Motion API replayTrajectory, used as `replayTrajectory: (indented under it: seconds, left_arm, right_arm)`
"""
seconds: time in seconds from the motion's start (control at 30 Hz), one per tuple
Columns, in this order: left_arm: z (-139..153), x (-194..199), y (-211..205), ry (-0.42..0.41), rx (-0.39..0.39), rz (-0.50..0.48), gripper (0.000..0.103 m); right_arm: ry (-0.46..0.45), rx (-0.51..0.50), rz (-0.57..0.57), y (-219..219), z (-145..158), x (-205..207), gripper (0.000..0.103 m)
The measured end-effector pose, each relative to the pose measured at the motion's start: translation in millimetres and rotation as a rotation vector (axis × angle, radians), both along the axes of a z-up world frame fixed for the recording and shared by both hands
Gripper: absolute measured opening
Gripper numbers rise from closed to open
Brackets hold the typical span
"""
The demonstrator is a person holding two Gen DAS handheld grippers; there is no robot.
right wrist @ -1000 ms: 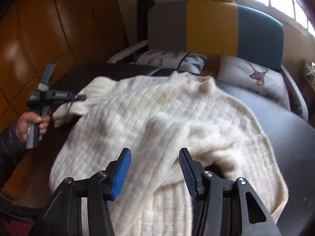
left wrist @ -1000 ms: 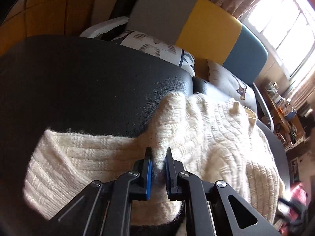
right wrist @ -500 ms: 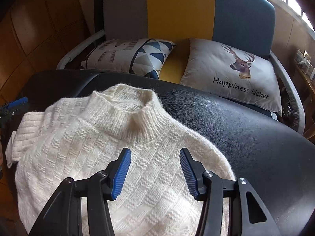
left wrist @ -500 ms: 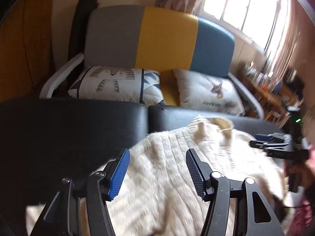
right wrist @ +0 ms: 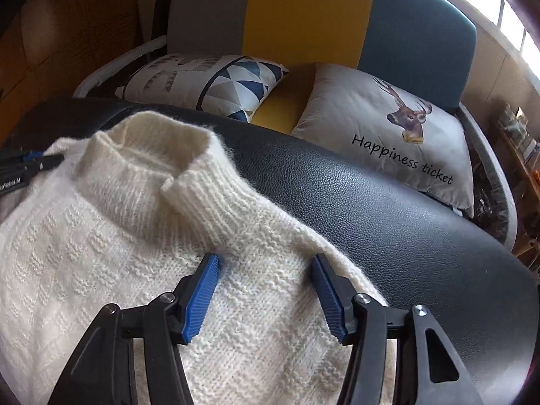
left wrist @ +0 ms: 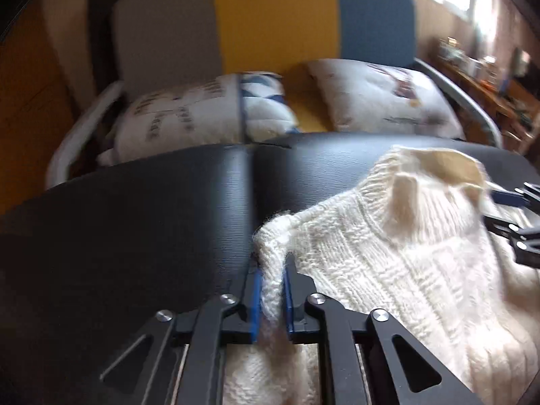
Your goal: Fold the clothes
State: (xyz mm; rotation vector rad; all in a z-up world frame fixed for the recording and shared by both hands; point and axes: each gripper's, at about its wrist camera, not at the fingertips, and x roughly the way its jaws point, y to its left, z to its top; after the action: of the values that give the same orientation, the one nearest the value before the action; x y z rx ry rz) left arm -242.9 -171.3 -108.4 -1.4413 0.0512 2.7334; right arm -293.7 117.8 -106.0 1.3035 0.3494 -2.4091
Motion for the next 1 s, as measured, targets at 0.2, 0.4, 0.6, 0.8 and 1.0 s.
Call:
replayTrajectory:
  seconds: [0.2,0.4,0.6,0.8,1.0]
  left_arm:
    - [-1.9,-5.5,-8.6,-0.014,0.059,0.028,0.014]
    - [48.5,34.7,-9.8,0.059,0.223,0.031,0.021]
    - [68.9,124.9,15.7,0.096,0.298,-0.049,0.039]
    - [41.9,200.2,48.6,0.0,0.376,-0.077,0.044]
    - [10.6,239.6,63.7,-0.075,0.338,-0.041,0.044]
  right_arm:
    - [0.013,-0.002,0.0,0.3,2.3,2.6,0.059]
    - [-0.059,-0.254,-0.001,33.9,43.0,48.4,0.059]
    - [-0.158,-0.403,0.095,73.9,59.8,148.5,0.059]
    - [-0.155,-0.233,0.17,71.3,42.7,233.8,0.059]
    - [-0.137,-0.056,0.214,35.9,15.2,256.8,0.059]
